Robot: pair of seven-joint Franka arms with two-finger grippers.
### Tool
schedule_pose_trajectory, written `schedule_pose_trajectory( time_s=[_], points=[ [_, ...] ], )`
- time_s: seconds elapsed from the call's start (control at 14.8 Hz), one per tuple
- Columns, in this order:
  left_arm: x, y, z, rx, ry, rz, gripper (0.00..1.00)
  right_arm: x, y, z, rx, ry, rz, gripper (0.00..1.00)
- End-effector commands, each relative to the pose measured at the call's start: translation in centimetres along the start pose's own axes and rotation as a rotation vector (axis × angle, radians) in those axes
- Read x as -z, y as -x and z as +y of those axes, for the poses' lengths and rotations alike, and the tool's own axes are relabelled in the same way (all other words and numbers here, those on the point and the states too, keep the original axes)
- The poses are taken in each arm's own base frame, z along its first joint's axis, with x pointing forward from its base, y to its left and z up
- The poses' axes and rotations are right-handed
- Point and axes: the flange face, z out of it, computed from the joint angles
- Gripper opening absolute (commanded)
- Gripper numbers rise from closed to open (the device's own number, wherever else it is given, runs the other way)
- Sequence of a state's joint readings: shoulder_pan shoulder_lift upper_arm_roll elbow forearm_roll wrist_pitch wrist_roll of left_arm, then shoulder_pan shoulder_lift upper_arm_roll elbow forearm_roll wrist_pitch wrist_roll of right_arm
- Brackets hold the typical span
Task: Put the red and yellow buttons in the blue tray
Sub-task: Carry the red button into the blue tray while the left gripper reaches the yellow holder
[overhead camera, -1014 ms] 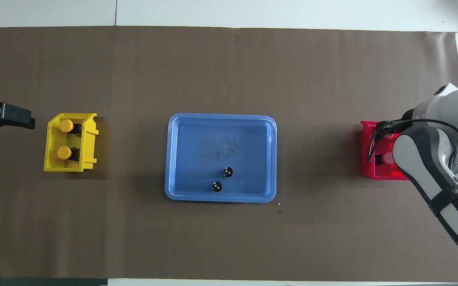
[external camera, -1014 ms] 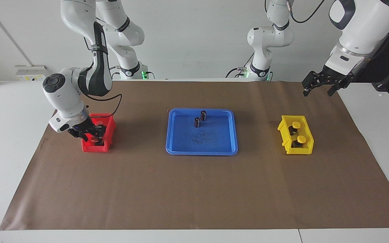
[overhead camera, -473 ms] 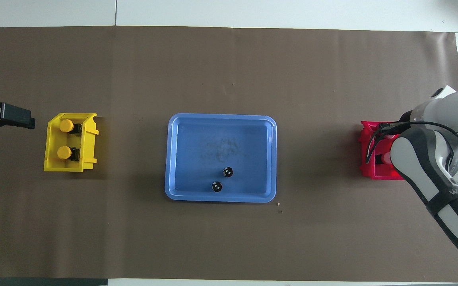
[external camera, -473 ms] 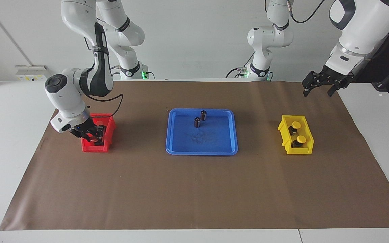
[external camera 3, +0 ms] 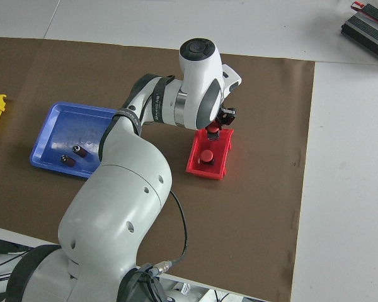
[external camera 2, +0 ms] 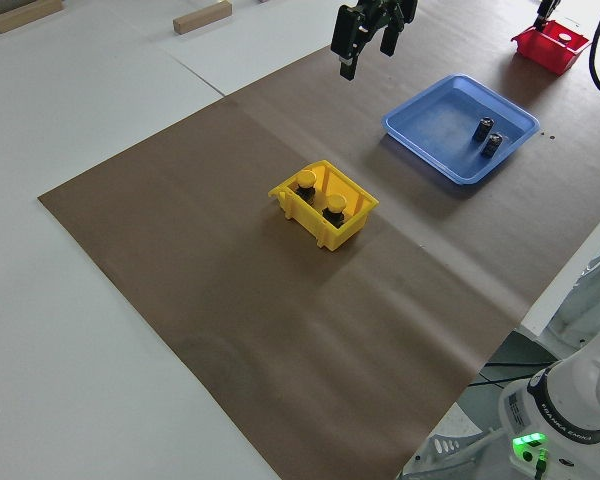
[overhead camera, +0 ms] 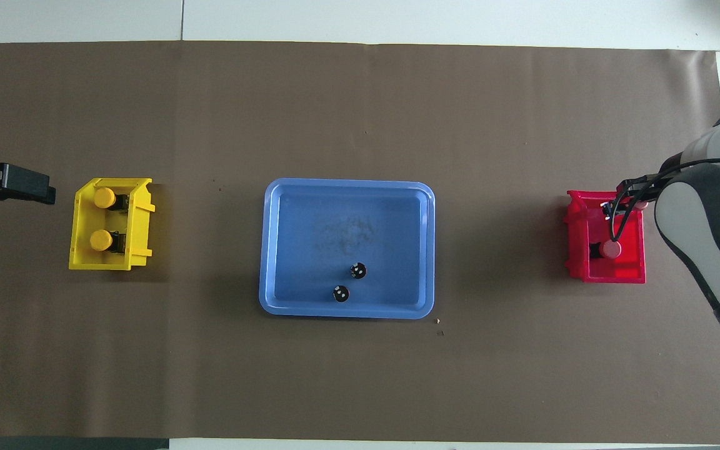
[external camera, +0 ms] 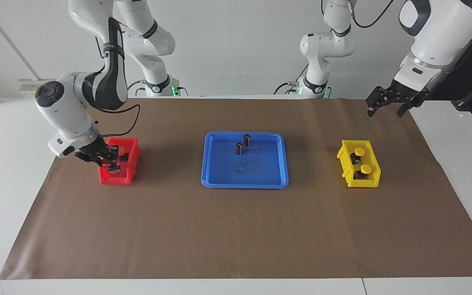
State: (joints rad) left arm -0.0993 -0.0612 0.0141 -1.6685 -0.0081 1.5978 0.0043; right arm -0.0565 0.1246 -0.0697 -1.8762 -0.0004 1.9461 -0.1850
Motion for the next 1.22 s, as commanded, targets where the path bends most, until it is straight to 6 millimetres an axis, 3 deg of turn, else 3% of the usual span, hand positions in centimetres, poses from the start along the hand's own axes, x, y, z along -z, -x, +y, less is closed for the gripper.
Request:
schedule_pose_trajectory(
  time_s=[0.0, 0.07, 0.2, 0.27, 0.47, 0.68, 0.88, 1.08, 1.15],
  points=[
    [0.3, 1.0, -0.9, 0.015, -0.009, 0.005, 1.0, 4.3, -1.2, -1.5, 0.011, 0.01, -0.004, 0.11],
    [0.0, 1.1, -1.7, 0.049, -0.009, -0.004, 1.0, 5.0, -2.9, -5.4, -0.014, 0.017, -0.009, 0.11],
    [-1.2, 0.9, -2.3, 0.058, -0.011, 0.011, 0.98, 6.5, -4.1, -13.9, -0.094, 0.026, 0.012, 0.09],
    [-2.8, 1.1, -2.7, 0.063, -0.011, 0.035, 0.96, 6.7, -4.2, -18.8, -0.135, 0.026, 0.033, 0.06],
    [-10.2, 0.3, -3.5, 0.062, -0.013, 0.098, 0.87, 5.6, -2.8, -29.0, -0.207, 0.014, 0.069, 0.06],
    [-15.1, -1.7, -4.0, 0.07, -0.013, 0.094, 0.75, 1.8, -1.9, -36.8, -0.232, 0.017, 0.072, 0.07],
    [-18.6, -2.8, -4.7, 0.08, -0.014, 0.091, 0.7, -3.4, -1.1, -42.6, -0.238, 0.068, 0.075, 0.07],
    [-20.9, -3.2, -6.1, 0.105, -0.015, 0.091, 0.7, -6.4, -0.1, -46.2, -0.255, 0.071, 0.088, 0.09],
    [-21.0, -3.3, -6.0, 0.106, -0.014, 0.096, 0.7, -6.7, -0.1, -46.3, -0.258, 0.075, 0.088, 0.09]
  ],
)
